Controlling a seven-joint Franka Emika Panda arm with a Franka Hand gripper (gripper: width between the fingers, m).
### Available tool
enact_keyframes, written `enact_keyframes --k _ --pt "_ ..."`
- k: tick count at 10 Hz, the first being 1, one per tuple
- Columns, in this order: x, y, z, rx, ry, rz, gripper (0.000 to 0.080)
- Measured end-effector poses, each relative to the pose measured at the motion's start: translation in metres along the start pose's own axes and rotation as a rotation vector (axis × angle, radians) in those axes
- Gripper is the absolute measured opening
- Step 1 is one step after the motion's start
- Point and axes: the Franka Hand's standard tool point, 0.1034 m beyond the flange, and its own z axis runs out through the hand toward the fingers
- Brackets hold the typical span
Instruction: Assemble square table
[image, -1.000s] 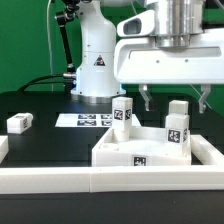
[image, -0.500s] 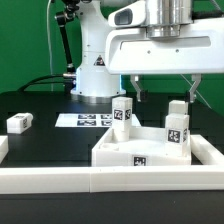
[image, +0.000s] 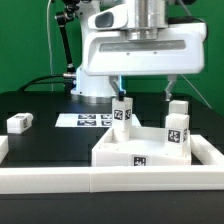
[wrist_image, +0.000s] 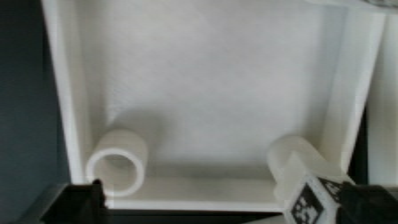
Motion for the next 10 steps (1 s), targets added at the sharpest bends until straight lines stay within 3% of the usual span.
enact_keyframes --k 4,5,9,10 --pt "0.0 0.003 0.002 -0.002 -0.004 -0.001 0.0649" --pt "0.0 0.009 0.002 -0.003 -0.003 -0.031 0.0649" --pt "-0.011 0.114 0.009 -0.008 -0.003 -0.118 0.0649" --pt "-0.01 0.127 0.008 -0.011 -0.003 -0.103 0.0649"
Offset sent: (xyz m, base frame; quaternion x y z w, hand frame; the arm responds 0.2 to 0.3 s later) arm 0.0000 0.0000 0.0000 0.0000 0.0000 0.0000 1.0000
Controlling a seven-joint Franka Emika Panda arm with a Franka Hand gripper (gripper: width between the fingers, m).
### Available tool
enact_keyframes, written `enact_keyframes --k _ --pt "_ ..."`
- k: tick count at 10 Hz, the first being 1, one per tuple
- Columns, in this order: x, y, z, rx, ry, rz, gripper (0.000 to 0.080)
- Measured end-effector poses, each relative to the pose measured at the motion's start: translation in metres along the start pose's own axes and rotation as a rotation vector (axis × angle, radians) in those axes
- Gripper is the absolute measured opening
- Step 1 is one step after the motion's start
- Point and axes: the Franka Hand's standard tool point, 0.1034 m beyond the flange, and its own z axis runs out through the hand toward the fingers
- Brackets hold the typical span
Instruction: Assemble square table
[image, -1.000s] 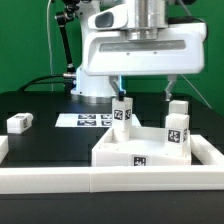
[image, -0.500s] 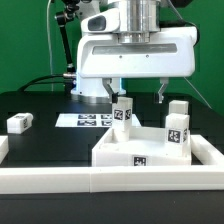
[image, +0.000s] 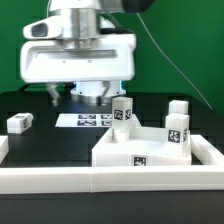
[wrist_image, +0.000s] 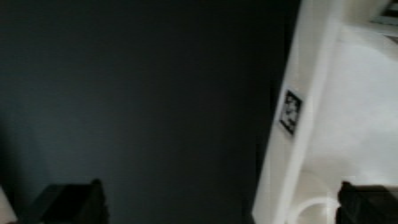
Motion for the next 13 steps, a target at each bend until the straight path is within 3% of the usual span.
enact_keyframes --k 4,7,8,11,13 --pt "-0.002 0.028 0.0 -0.01 -0.001 0.015 0.0649" --pt "-0.026 0.1 0.009 -0.04 -0.014 0.009 0.0649" --pt "-0.032 0.113 0.013 -0.043 -0.023 0.019 0.0649" --pt "-0.032 0.107 0.013 -0.04 -0.026 0.008 0.0649" --pt "-0.049 0.109 0.019 -0.042 -0.042 0.025 0.0649"
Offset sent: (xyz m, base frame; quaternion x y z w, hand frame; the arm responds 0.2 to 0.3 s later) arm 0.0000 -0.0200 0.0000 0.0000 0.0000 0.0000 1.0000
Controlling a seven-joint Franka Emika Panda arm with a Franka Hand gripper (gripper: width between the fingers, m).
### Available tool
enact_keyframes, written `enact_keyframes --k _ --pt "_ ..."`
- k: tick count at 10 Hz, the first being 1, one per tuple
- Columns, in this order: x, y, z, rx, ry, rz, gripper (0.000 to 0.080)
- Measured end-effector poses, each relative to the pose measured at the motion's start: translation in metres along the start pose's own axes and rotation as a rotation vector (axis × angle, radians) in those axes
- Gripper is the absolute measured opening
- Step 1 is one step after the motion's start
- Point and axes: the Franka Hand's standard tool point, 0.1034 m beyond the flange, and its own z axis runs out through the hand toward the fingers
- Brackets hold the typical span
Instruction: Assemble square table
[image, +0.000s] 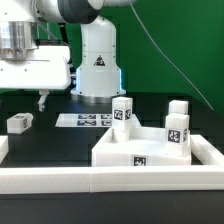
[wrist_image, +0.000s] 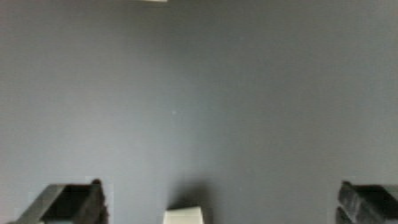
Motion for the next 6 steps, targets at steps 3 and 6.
enact_keyframes --k 3,6 --pt "-0.037 0.004 0.014 -0.005 -0.041 0.011 0.0649" --pt "-0.054 0.006 0.019 -0.001 -0.063 0.013 0.0649"
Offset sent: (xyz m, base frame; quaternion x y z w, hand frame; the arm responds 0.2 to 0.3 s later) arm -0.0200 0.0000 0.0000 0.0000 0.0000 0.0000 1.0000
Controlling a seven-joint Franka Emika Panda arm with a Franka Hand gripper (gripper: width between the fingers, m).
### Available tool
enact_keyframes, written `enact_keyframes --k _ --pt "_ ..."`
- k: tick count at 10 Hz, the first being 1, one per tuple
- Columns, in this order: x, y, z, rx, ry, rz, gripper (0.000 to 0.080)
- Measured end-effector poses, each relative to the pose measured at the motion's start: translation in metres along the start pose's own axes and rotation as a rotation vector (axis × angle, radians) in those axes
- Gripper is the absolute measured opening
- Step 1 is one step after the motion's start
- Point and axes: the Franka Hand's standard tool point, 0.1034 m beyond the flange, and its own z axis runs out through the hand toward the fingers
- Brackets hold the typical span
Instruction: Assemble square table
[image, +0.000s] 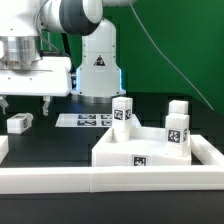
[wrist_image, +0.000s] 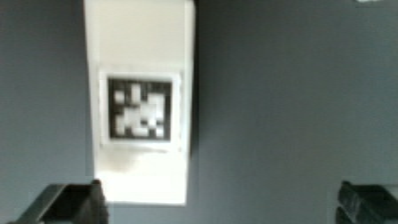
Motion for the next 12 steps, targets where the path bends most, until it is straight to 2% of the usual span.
enact_keyframes --k 2,3,4,5,6,7,8,9,10,12 --pt "0.0 0.001 0.0 0.0 -0.002 -0.008 0.0649" --pt "0.0 0.012 -0.001 -0.001 -0.003 -0.045 0.0649" --pt "-0.004 0.022 0.001 0.009 -0.022 -0.041 0.0649" --pt "-0.004 0.019 0.002 0.015 -0.032 -0.036 0.0649" --pt "-0.005 0.01 0.003 0.048 -0.085 -0.036 0.0649" --pt "-0.002 0.007 0.004 0.063 -0.109 -0.038 0.0649" --pt "-0.001 0.009 0.004 0.065 -0.115 -0.036 0.0649" --pt "-0.001 0.018 0.005 0.06 -0.116 -0.029 0.0649" --pt "-0.002 0.019 0.006 0.074 -0.149 -0.018 0.0649" --pt "-0.001 0.008 0.008 0.113 -0.272 -0.033 0.0649"
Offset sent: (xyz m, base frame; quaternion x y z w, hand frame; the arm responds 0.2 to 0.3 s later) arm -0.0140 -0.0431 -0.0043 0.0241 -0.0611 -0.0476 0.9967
